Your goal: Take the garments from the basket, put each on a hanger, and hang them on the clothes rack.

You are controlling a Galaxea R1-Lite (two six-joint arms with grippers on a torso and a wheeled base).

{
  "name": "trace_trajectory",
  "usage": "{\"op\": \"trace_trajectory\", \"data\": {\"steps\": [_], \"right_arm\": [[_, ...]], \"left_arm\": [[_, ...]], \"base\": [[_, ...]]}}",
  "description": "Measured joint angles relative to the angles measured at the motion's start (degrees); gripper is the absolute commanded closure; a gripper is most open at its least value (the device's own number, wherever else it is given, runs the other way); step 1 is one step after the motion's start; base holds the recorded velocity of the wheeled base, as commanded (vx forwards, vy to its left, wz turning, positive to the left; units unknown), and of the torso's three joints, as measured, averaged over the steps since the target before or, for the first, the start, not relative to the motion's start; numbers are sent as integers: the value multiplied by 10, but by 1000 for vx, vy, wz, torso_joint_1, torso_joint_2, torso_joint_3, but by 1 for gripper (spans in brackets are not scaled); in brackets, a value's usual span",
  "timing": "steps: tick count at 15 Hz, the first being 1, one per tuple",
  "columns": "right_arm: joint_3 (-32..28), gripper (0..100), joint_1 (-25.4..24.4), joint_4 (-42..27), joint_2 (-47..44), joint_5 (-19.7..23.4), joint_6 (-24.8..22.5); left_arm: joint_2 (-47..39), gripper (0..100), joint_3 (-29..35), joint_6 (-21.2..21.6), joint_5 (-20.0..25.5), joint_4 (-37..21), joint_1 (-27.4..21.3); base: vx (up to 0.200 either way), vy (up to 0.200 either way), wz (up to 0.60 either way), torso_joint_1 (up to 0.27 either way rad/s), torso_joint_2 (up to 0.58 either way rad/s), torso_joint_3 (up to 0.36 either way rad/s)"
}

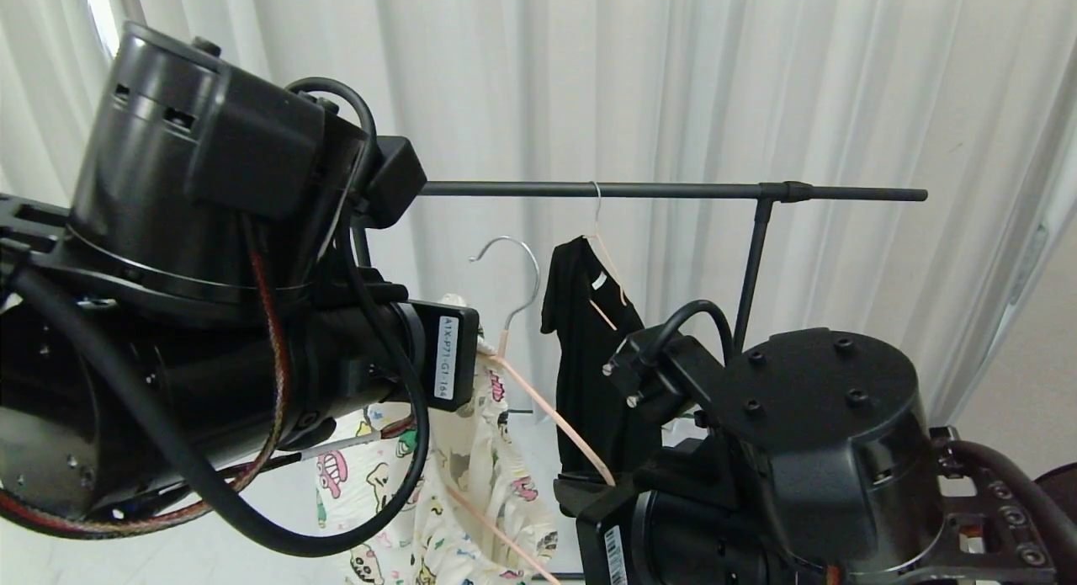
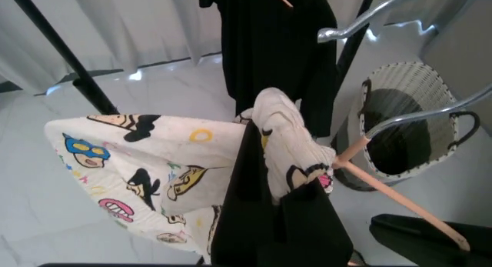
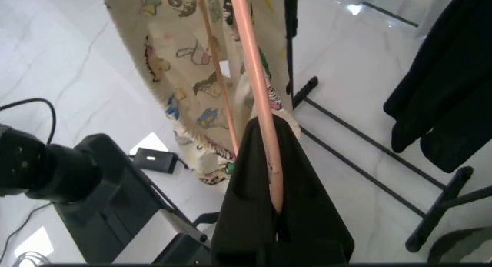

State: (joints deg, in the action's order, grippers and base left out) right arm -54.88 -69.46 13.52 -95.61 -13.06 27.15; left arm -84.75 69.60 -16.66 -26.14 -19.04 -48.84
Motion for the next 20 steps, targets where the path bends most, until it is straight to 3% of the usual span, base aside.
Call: {"op": "trace_trajectory", "data": {"steps": [3, 4, 7, 16, 20], "right_arm": [[1, 100, -2, 0, 0, -20, 3], [2, 100, -1, 0, 0, -27, 4], [3, 100, 0, 2, 0, -44, 4], [54, 100, 18, 110, 6, -66, -18], [103, 100, 28, 132, 38, -67, -44]], "left_arm": [[3, 100, -9, -1, -1, 2, 0], [6, 0, -14, -1, -1, 10, 0], [13, 0, -35, 0, -1, 48, 0], [49, 0, -57, -1, 0, 50, -9], [106, 0, -143, 17, 6, 50, -31]], "base": [[0, 0, 0, 0, 0, 0], [0, 0, 0, 0, 0, 0], [0, 0, 0, 0, 0, 0], [0, 0, 0, 0, 0, 0], [0, 0, 0, 0, 0, 0]]}}
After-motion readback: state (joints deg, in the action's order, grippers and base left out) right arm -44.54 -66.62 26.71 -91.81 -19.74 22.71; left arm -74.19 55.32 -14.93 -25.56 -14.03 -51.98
